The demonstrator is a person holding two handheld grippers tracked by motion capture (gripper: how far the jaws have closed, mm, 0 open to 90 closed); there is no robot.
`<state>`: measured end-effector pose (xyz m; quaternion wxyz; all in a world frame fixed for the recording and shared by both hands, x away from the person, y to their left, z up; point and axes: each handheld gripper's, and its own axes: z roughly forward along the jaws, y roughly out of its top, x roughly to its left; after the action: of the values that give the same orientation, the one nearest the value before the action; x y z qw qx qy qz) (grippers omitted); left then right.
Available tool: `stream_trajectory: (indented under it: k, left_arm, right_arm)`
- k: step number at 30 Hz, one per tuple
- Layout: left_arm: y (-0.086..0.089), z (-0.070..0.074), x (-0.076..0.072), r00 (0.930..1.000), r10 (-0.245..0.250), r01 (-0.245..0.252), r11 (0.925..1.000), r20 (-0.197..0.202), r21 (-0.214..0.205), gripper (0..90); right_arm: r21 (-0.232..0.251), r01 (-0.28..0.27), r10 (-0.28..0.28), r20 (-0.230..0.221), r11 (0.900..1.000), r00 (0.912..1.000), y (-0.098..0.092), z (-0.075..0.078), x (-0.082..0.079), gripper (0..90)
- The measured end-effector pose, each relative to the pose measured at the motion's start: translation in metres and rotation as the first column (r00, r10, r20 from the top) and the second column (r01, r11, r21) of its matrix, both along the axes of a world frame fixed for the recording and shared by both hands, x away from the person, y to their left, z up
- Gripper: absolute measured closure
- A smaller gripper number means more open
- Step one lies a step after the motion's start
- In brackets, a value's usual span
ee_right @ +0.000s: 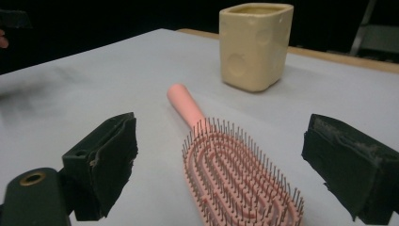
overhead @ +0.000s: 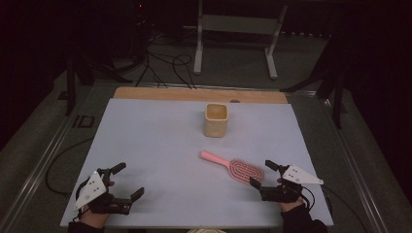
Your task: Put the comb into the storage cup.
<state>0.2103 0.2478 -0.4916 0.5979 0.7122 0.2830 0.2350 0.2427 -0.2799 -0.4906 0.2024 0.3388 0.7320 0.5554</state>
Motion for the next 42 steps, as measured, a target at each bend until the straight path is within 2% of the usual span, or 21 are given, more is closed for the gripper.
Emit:
stream_trajectory:
  k: [4,9,15,23,33,37,42]
  left_arm:
    - [0.0,-0.001,0.001,1.0,0.007,-0.007,1.0,0.0,0.003,0.2]
    - [0.001,-0.001,0.001,0.9999,0.014,-0.014,0.9999,0.007,0.0,0.2]
    - [0.0,0.0,0.0,0.9999,0.01,-0.01,0.9999,0.012,-0.003,0.2]
    - [0.001,-0.001,0.002,0.9997,0.024,-0.024,0.9997,-0.009,0.005,0.3]
    - [0.001,0.0,0.001,0.9998,0.022,-0.022,0.9998,-0.002,0.001,0.2]
    - [0.001,0.001,0.001,0.9998,0.019,-0.019,0.9998,0.0,-0.005,0.2]
    - [0.001,0.001,0.001,0.9999,0.016,-0.016,0.9999,0.001,-0.005,0.3]
  right_arm:
    - [-0.015,0.012,-0.012,0.027,0.9998,0.9996,0.002,-0.001,0.0,10.4]
    - [-0.007,0.01,-0.009,0.025,0.9999,0.9997,0.005,-0.001,-0.001,10.5]
    - [-0.031,0.016,-0.016,0.025,0.9994,0.9996,0.007,0.004,-0.001,10.6]
    - [-0.03,0.003,-0.002,0.007,0.9996,1.0,0.009,0.008,-0.001,10.5]
    - [-0.053,0.008,-0.009,-0.013,0.9986,0.9999,0.02,0.031,0.0,10.5]
    - [-0.075,0.005,-0.005,-0.011,0.9971,0.9999,0.026,0.042,0.005,10.5]
    - [-0.106,-0.029,0.028,-0.006,0.994,0.9996,0.039,0.059,0.016,10.6]
